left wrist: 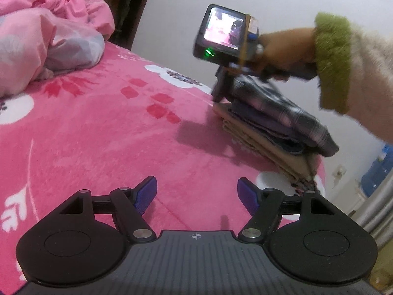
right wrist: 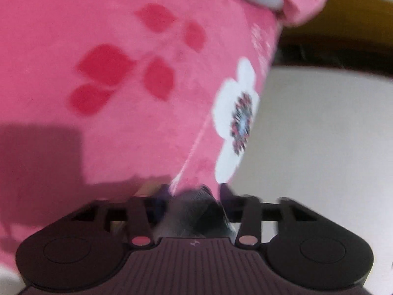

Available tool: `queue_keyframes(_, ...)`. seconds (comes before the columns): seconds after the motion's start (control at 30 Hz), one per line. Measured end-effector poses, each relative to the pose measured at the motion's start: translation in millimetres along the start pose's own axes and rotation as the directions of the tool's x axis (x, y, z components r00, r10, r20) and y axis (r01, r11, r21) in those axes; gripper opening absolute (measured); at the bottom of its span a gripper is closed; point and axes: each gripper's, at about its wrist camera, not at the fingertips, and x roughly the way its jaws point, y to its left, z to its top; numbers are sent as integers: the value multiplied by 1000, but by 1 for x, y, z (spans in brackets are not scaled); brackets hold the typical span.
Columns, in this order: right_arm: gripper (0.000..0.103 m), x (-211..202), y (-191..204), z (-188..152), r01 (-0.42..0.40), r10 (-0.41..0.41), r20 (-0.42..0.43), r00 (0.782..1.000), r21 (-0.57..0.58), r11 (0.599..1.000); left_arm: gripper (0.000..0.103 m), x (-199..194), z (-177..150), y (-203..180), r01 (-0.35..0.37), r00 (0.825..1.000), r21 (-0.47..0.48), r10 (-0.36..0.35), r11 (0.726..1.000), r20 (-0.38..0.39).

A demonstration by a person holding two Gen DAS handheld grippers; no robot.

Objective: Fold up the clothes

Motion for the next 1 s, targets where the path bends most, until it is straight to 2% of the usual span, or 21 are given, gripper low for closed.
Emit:
queue_keyframes(0.1,40,2,-19,-1,30,-40,36,999,237,971,73,-3,-2,3,9,1000,-8,-9,1000,-2)
queue_keyframes(0.17,40,-3,-36,-13,-2,-34,79,996,413,911,73,-6,-3,4,10,1000,-11,-10,1000,-7)
queue_keyframes(0.23,40,-13,-58,-34,-86,-4,149,989,594,800,73,-10,-2,4,1,1000,-21,-1,1000,-9)
queue_keyframes(0.3,42,-33,-83,-70,-226,33,266,963,741,632,73,-18,1,3,-3,1000,-32,3,999,2)
queue_keyframes(0.4,42,-77,-106,-143,-470,18,493,870,817,335,73,-37,9,-2,-7,1000,-54,8,999,30)
queue_keyframes(0.47,48,-117,-106,-198,-604,-36,623,781,769,207,75,-52,14,-8,-9,999,-68,12,998,48)
queue_keyframes(0.5,52,-137,-104,-224,-648,-69,664,744,743,167,77,-59,17,-13,-17,998,-71,21,997,56)
queue_keyframes(0.57,59,-169,-94,-267,-684,-129,697,705,717,137,81,-73,23,-27,-35,997,-74,40,997,67)
queue_keyframes(0.6,65,-185,-87,-290,-697,-157,706,690,707,119,83,-80,25,-36,-51,996,-75,56,996,64)
queue_keyframes(0.63,67,-200,-79,-315,-704,-185,707,682,704,95,84,-87,26,-45,-66,996,-77,70,995,59)
queue_keyframes(0.7,68,-224,-62,-360,-710,-211,701,681,703,47,92,-99,24,-60,-80,995,-71,84,994,56)
queue_keyframes(0.77,69,-244,-49,-393,-708,-213,695,686,706,23,95,-111,23,-76,-96,993,-59,100,994,56)
queue_keyframes(0.83,71,-265,-37,-411,-693,-232,679,696,720,29,98,-122,19,-90,-141,987,-41,144,989,67)
queue_keyframes(0.87,74,-276,-32,-418,-691,-246,678,693,721,39,99,-126,18,-96,-168,983,-31,170,985,68)
queue_keyframes(0.93,76,-300,-26,-428,-704,-274,691,669,707,64,99,-135,15,-105,-218,973,-17,219,976,68)
queue_keyframes(1.0,78,-316,-27,-429,-740,-300,725,620,667,82,100,-142,11,-111,-263,962,-11,263,965,68)
